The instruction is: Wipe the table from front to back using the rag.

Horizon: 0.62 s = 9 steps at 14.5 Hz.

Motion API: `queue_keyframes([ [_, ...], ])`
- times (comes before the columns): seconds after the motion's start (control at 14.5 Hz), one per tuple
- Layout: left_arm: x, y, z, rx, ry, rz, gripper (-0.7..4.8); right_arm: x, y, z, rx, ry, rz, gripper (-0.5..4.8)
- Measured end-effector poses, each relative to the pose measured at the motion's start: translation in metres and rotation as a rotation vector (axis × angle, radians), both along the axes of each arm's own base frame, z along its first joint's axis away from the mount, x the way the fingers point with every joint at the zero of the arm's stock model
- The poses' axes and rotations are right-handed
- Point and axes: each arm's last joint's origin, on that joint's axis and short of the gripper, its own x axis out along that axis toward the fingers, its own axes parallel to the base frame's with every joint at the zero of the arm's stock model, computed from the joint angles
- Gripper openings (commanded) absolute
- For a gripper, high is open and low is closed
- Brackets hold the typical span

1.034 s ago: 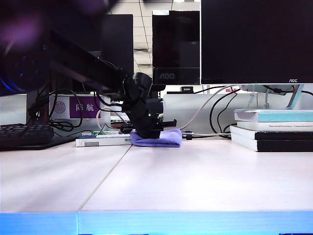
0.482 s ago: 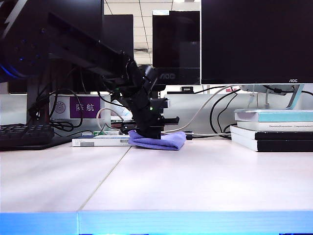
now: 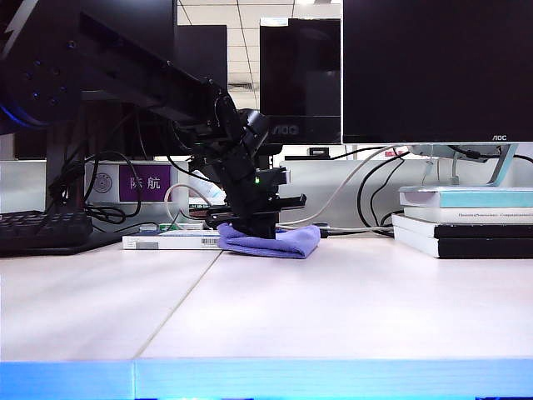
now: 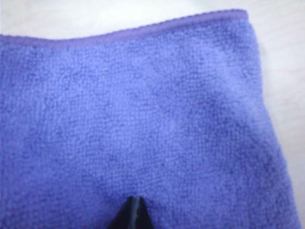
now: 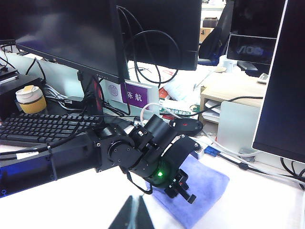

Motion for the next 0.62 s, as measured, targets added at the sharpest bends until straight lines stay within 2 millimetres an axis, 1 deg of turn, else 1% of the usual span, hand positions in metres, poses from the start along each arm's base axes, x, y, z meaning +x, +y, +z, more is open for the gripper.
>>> queue_keyframes([
  [0.34,-0.0044,0.0013,0.0019,-0.021,0.063,-0.010,-0.05,0.0000,0.0000,0.0000,0.000,0.000,0.000,-0.05],
  [0.62,-0.0085,0.0000,0.0043,-0.108,0.140,-0.051,-0.05,0.0000,0.0000,0.0003,0.002,-0.002,0.000,-0.05],
])
